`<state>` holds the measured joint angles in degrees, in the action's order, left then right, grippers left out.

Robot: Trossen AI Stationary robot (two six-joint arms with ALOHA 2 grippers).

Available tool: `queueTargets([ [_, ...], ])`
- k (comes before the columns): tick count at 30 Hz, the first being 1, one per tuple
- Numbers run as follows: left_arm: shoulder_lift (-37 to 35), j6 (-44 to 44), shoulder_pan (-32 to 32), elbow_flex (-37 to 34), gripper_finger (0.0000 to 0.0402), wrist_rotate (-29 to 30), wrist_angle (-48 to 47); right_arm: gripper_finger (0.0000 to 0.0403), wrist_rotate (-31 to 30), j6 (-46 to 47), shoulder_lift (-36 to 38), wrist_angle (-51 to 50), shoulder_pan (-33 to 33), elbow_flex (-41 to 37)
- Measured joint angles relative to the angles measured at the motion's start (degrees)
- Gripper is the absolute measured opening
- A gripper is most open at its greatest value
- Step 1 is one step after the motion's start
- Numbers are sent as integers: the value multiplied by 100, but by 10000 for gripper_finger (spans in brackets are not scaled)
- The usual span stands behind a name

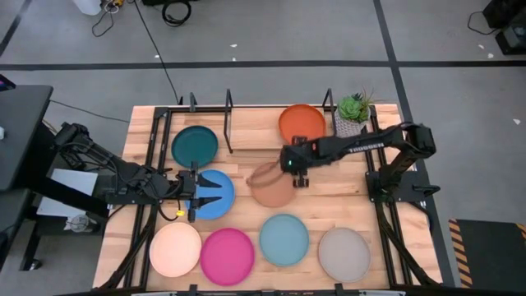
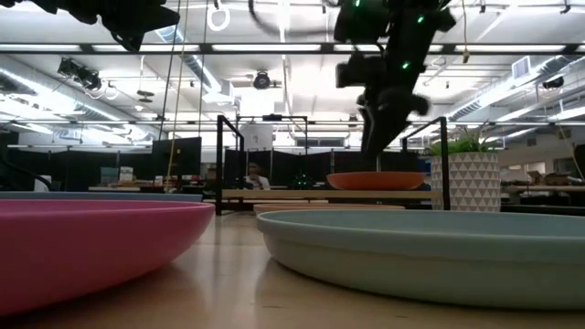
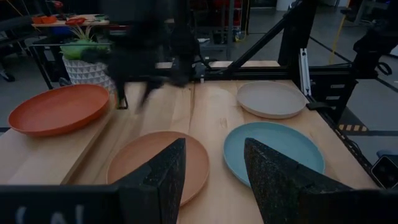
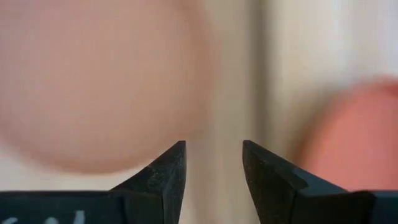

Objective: Place and stack plates onto a shelf
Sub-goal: Put the brown plate on the shelf

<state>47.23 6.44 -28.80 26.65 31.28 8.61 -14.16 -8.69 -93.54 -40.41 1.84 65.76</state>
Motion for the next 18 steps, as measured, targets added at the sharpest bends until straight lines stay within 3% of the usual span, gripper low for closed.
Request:
queueTargets([
  [4, 0, 0, 0, 0, 172, -2, 1, 163, 559, -743, 0, -44, -679, -207],
  [7, 0, 10, 0, 0, 172, -37, -56, 161, 605, -824, 0, -40, -1119, -287],
  [12, 216, 87, 240, 0, 172, -419, -567, 160, -66, -331, 0, -48, -1610, -304],
  [18, 848, 303, 707, 299, 172, -1375, -865, 160, -120, 799, 0, 97, -1724, -304],
])
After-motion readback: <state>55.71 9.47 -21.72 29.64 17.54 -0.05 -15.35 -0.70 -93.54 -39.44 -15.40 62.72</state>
